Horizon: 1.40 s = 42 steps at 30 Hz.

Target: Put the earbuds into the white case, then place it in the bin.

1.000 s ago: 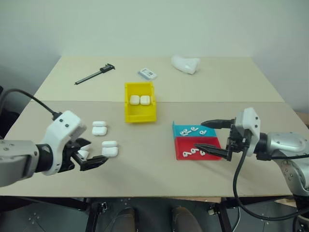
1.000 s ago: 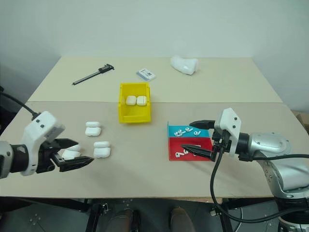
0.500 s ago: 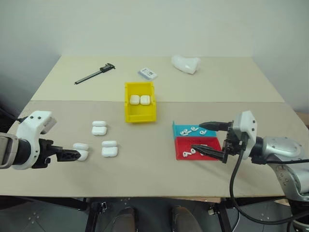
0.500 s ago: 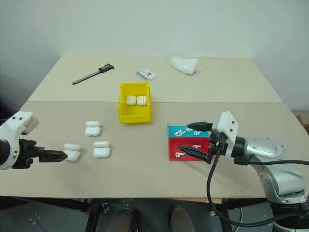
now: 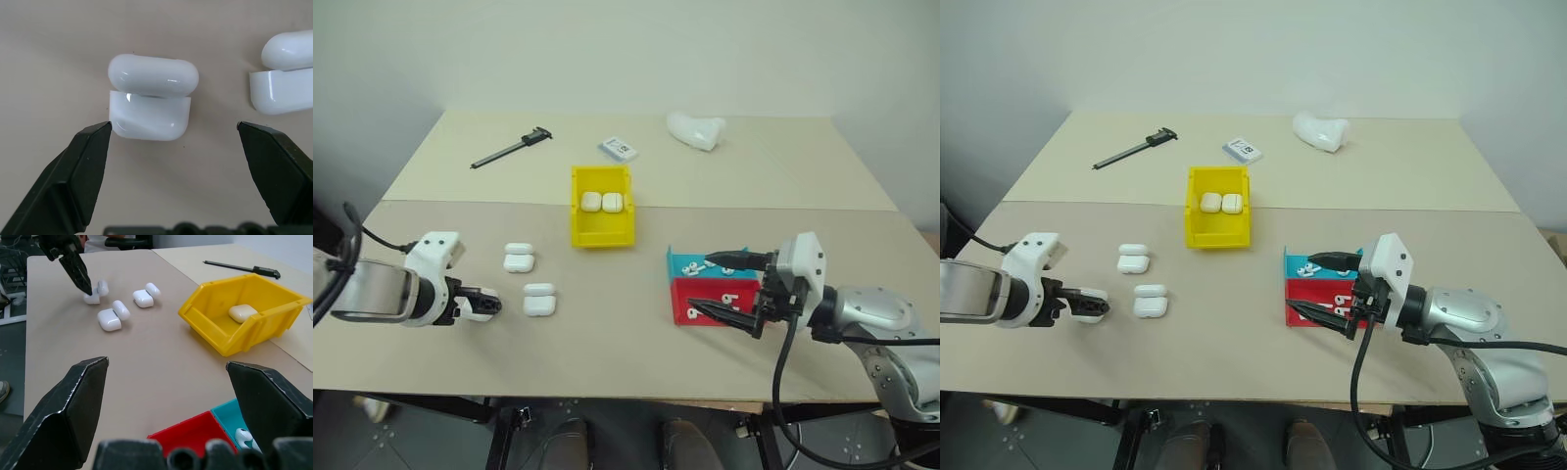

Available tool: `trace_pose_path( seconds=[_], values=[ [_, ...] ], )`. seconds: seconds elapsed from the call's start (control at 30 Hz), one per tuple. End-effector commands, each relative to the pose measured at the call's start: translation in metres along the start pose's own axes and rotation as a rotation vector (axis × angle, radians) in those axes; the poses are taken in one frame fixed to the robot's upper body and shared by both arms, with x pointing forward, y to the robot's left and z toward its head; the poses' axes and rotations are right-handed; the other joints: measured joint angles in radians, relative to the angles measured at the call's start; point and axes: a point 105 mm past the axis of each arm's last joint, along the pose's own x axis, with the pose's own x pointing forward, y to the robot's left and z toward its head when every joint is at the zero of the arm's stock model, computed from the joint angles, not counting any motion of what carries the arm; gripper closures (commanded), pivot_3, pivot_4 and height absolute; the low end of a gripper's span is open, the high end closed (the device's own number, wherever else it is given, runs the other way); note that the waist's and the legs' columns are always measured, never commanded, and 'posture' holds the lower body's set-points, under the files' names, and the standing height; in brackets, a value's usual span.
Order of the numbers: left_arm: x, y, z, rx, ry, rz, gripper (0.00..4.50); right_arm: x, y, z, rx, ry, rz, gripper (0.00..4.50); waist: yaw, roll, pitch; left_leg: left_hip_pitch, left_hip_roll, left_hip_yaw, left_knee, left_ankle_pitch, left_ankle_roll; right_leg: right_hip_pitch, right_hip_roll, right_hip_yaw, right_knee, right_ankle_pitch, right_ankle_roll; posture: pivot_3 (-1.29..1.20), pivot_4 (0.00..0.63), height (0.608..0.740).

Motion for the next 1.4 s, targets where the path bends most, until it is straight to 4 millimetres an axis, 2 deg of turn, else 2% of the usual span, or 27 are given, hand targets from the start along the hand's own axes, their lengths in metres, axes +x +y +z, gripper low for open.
trace_pose_path(
  seconds=[0.03,0.6,0.7,0.83,0.9,1.0,1.13,1.2,1.27,1.33,1.4],
  values=[
    [0.003,0.008,0.003,0.037,0.014,0.053,0.02,-0.003,0.005,0.011,-0.048,-0.008,0.032,0.00,0.000,0.000,0.000,0.000,0.000,0.000,0.000,0.000,0.000,0.000,0.000,0.000,0.000,0.000,0.000,0.00,0.150,0.740],
    [0.023,0.011,0.003,0.056,0.056,0.074,0.02,-0.009,0.013,0.016,-0.043,0.015,0.117,0.00,0.003,0.000,-0.001,0.002,-0.001,-0.003,0.002,0.000,0.000,0.003,0.000,-0.001,0.001,0.000,0.000,0.00,0.150,0.740],
    [0.025,0.010,0.004,0.053,0.052,0.075,0.60,-0.010,0.014,0.017,-0.042,0.016,0.130,0.00,0.003,0.001,-0.002,0.002,-0.001,-0.004,0.002,0.000,0.000,0.003,0.000,-0.001,0.002,0.000,0.000,0.00,0.150,0.740],
    [0.026,0.010,0.006,0.048,0.038,0.070,1.72,-0.011,0.013,0.016,-0.039,0.027,0.144,0.00,0.003,0.001,-0.002,0.002,-0.001,-0.005,0.002,0.000,0.000,0.003,-0.001,-0.001,0.001,0.000,0.000,0.00,0.150,0.740],
    [0.024,0.012,0.007,0.051,0.030,0.076,1.72,-0.011,0.013,0.016,-0.041,0.032,0.148,0.00,0.003,0.001,-0.002,0.002,-0.001,-0.006,0.002,0.000,0.000,0.003,-0.001,-0.001,0.002,0.000,0.000,0.00,0.150,0.740],
    [0.012,0.022,0.010,0.031,-0.001,0.097,1.72,-0.012,0.013,0.015,-0.040,0.036,0.153,0.00,0.002,0.001,-0.002,0.001,-0.001,-0.006,0.002,0.000,0.000,0.003,-0.001,-0.001,0.002,0.000,0.000,0.00,0.150,0.740],
    [-0.014,0.036,0.014,0.009,-0.096,0.117,1.72,-0.013,0.011,0.014,-0.039,0.042,0.151,0.00,-0.012,-0.001,-0.001,0.000,0.001,-0.008,0.002,0.000,0.000,0.001,0.000,-0.001,0.002,0.000,0.000,0.00,0.150,0.740],
    [-0.034,0.040,0.024,-0.003,-0.216,0.122,1.72,-0.015,0.007,0.013,-0.040,0.046,0.134,0.00,-0.013,-0.002,-0.001,-0.001,0.001,-0.008,0.001,0.000,0.000,0.000,0.000,-0.001,0.001,0.000,0.000,0.00,0.150,0.740],
    [-0.061,0.036,0.046,-0.026,-0.467,0.078,1.72,-0.017,0.002,0.013,-0.041,0.047,0.123,0.00,-0.013,-0.002,-0.001,-0.001,0.001,-0.008,0.001,0.000,0.000,0.000,-0.001,-0.001,0.001,0.000,0.000,0.00,0.150,0.740],
    [-0.086,0.023,0.068,-0.001,-0.764,0.040,1.72,-0.017,-0.004,0.015,-0.038,0.046,0.112,0.00,-0.012,-0.002,-0.001,-0.001,0.001,-0.007,0.002,0.000,0.000,0.001,-0.001,-0.002,0.001,0.000,0.000,0.00,0.150,0.740],
    [-0.098,0.008,0.076,0.027,-0.965,0.003,1.72,-0.018,-0.007,0.016,-0.035,0.047,0.111,0.00,-0.008,-0.002,-0.001,0.001,0.000,-0.007,0.002,0.000,0.000,0.003,-0.002,-0.002,0.001,0.000,0.000,0.00,0.150,0.740]
  ],
)
